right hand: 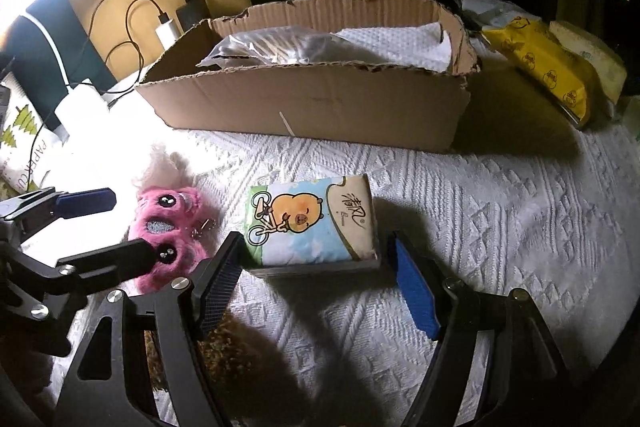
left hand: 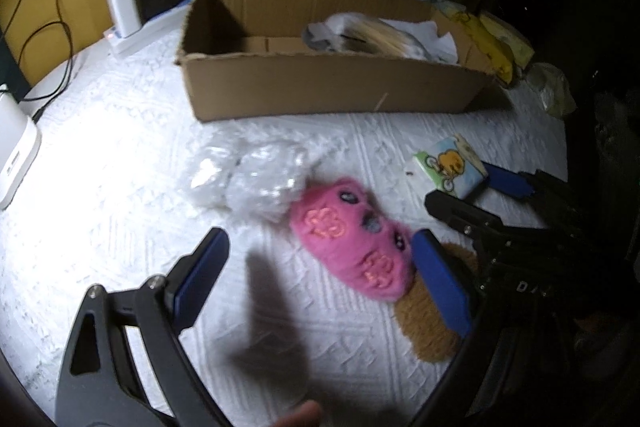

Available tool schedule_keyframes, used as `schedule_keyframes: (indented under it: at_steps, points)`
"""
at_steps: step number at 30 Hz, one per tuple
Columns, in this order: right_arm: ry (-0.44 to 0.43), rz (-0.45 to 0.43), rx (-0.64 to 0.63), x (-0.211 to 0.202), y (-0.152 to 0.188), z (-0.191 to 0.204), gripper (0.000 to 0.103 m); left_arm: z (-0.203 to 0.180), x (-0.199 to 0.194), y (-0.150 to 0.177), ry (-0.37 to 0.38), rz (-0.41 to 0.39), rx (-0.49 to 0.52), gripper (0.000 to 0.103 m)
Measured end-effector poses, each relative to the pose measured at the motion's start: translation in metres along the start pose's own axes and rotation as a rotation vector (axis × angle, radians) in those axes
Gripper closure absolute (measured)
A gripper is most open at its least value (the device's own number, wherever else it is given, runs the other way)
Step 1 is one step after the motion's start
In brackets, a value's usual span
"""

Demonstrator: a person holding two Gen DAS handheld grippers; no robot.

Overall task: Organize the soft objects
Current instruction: 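Grasp the pink plush with the left tool while the right tool grasps the cartoon tissue pack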

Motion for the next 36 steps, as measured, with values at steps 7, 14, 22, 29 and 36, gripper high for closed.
schedule_keyframes:
  at_steps: [7,14,22,29,36]
  points:
    - [-0.009,-0.017,0.026,-0.012,0.000,-0.016,0.032,-0.013,0.020,-0.004,0.014,0.031,0.022,0.010]
    - [-0.002,-0.041,0.064,-0.025,0.000,-0.033,0.032,-0.031,0.026,-0.008,0.052,0.018,0.090,0.027]
    - [0.016,-0.062,0.110,-0.033,-0.002,-0.037,0.032,-0.022,0.023,-0.010,0.075,0.006,0.108,0.058]
    - [0.025,-0.077,0.115,-0.043,-0.001,-0.032,0.032,-0.024,0.004,-0.009,0.095,-0.033,0.134,0.065]
    - [0.036,-0.108,0.100,-0.062,-0.007,-0.022,0.032,-0.021,-0.029,-0.013,0.102,-0.105,0.151,0.066]
Point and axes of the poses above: each gripper's, at about its wrist camera, not at the fingertips, and x roughly the way its jaws point, z to its left, y to its underside, the point moved 4 cm from there along x, roughly the way its jaws point, and after that the axes turned 8 degrees about x, right-handed, at the moved point
